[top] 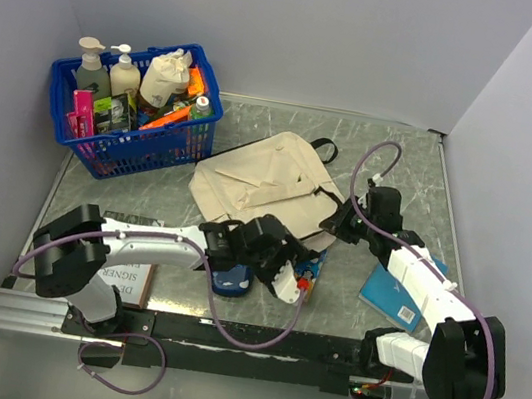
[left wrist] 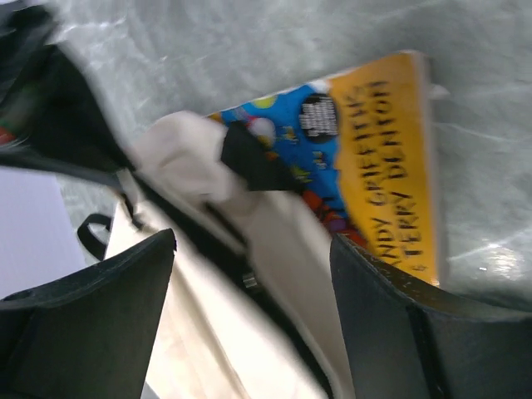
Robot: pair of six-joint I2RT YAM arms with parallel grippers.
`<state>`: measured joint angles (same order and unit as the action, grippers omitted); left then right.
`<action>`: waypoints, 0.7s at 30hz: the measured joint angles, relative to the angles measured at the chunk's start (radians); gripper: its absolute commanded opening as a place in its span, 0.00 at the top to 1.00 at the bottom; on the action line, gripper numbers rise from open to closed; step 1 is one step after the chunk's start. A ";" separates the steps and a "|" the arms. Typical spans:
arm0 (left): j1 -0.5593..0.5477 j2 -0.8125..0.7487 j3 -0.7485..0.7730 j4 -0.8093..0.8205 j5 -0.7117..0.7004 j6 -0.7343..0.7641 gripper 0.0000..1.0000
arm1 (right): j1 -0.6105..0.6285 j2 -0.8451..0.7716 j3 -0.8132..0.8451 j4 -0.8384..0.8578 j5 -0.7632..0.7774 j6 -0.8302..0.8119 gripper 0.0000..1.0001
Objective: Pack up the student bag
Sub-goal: Unzip the student bag at the center of the board.
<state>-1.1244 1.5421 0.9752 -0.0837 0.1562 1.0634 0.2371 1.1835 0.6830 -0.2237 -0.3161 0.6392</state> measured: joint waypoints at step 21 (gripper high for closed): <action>-0.003 0.088 0.014 0.149 -0.030 -0.085 0.60 | 0.000 -0.015 0.017 0.014 -0.043 0.007 0.96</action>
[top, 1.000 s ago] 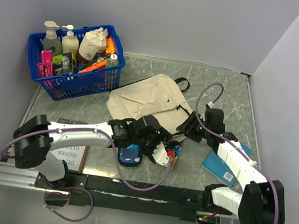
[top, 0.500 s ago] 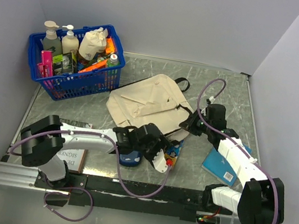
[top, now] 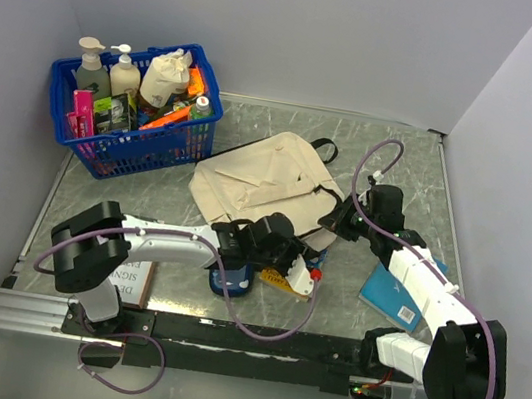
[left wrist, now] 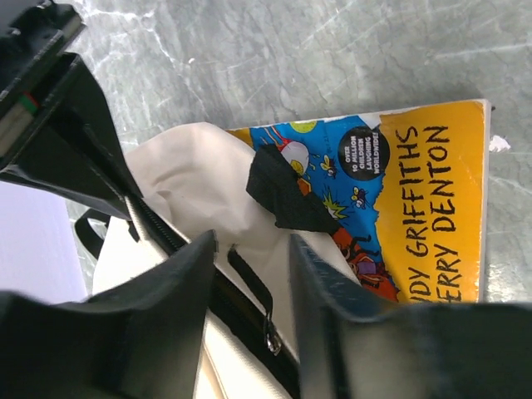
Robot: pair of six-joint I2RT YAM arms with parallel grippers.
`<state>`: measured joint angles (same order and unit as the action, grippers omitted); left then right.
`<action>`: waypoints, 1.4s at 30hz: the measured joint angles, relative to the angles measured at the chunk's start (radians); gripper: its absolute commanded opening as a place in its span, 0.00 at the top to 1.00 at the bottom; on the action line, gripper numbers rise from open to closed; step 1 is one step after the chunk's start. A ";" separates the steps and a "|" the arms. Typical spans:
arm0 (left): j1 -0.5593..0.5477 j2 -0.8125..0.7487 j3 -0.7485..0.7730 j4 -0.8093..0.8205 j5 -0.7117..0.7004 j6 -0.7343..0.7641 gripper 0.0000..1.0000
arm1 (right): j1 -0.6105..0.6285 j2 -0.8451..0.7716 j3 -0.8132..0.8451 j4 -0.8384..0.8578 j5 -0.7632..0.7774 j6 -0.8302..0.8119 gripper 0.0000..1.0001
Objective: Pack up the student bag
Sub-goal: Unzip the student bag at the center of the board.
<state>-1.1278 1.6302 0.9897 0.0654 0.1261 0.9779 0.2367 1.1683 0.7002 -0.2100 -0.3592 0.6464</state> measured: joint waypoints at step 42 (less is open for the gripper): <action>0.289 -0.491 -0.193 -0.434 0.034 -0.144 0.99 | -0.040 0.064 0.085 -0.036 -0.071 0.031 1.00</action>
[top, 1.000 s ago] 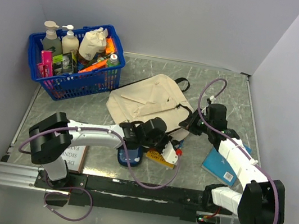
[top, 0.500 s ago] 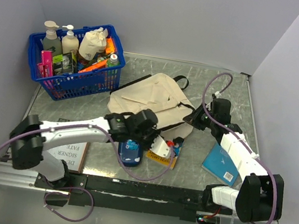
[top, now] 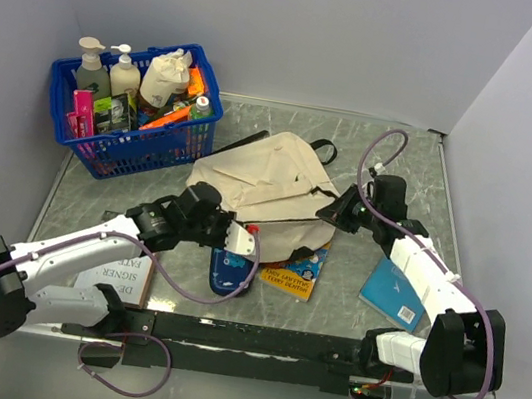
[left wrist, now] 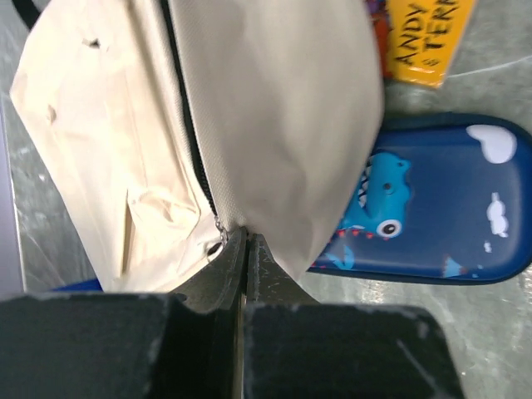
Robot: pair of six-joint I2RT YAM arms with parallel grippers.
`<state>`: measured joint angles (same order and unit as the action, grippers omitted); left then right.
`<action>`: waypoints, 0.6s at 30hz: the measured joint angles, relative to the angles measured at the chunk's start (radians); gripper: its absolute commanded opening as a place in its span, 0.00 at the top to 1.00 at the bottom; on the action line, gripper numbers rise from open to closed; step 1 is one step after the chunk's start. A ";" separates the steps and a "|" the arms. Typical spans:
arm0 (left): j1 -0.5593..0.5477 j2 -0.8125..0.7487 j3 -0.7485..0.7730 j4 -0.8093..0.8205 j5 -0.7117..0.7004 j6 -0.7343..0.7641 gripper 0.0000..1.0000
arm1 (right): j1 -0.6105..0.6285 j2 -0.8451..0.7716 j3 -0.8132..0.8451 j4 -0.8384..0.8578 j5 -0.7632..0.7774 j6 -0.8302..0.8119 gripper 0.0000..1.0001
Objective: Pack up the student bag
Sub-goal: Unzip the student bag at the center of the board.
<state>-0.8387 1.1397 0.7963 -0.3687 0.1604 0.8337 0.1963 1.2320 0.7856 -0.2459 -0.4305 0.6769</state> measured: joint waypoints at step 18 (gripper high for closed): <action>0.117 0.086 0.245 -0.300 0.143 -0.138 0.31 | 0.137 -0.093 0.000 0.006 0.121 0.007 1.00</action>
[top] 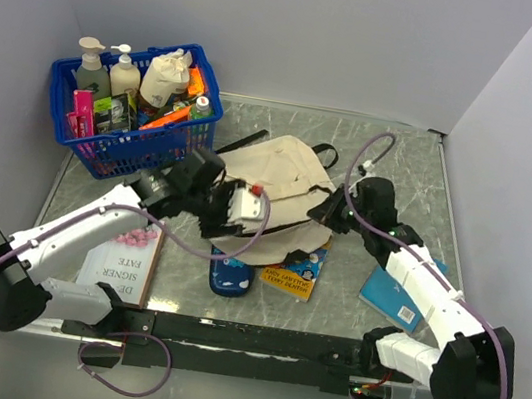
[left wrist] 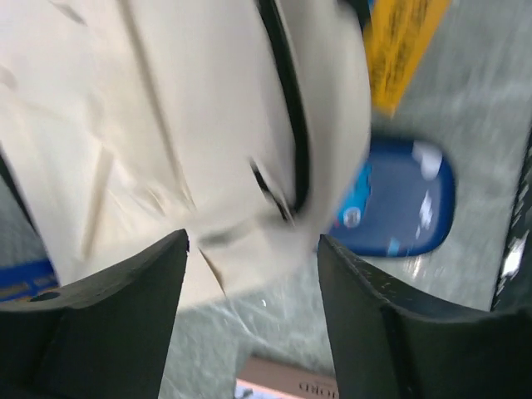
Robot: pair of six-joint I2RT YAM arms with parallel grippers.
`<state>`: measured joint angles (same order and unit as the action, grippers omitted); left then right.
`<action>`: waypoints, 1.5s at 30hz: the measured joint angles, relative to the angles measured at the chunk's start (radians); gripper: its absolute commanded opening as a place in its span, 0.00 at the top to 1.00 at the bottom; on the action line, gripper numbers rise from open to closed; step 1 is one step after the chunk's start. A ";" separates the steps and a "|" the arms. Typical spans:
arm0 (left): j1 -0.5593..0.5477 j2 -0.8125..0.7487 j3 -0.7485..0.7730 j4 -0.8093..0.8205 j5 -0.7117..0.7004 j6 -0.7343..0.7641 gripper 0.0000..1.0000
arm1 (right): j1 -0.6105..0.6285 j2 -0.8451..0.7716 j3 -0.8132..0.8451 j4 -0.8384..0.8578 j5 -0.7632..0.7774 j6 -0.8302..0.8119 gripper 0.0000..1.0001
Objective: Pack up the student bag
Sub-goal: Unzip the student bag at the center of the board.
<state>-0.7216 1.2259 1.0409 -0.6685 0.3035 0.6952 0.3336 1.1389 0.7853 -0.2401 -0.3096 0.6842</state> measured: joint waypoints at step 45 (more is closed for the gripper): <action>-0.064 0.378 0.340 -0.056 0.275 -0.241 0.50 | 0.179 -0.123 -0.008 -0.045 0.082 -0.005 1.00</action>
<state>-0.7853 1.6039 1.3811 -0.7242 0.5789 0.4541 0.5125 1.0161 0.7773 -0.2855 -0.2276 0.6796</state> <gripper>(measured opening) 0.520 0.106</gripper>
